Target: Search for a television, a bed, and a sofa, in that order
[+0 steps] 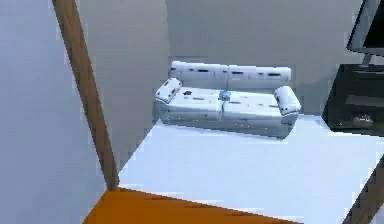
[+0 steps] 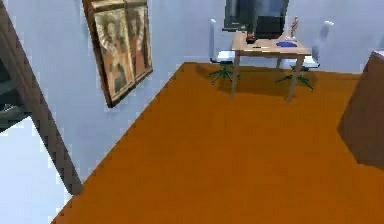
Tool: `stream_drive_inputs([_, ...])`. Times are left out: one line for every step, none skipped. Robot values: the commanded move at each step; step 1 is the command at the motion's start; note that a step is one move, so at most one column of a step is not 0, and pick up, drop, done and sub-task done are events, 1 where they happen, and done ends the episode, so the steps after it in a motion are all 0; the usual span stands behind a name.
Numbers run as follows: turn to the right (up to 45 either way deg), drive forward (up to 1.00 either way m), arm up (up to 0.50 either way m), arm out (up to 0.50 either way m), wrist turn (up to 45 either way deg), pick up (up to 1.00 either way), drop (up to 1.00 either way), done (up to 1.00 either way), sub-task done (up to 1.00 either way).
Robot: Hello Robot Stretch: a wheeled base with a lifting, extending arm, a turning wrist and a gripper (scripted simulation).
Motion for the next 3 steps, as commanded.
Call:
stream_drive_inputs([0.0, 1.0, 0.0, 0.0, 0.0, 0.0, 0.0, 0.0, 0.0])
stream_drive_inputs([6.0, 0.0, 0.0, 0.0, 0.0, 0.0, 0.0, 0.0, 0.0])
stream_drive_inputs([0.0, 0.45, 0.0, 0.0, 0.0, 0.0, 0.0, 0.0, 0.0])
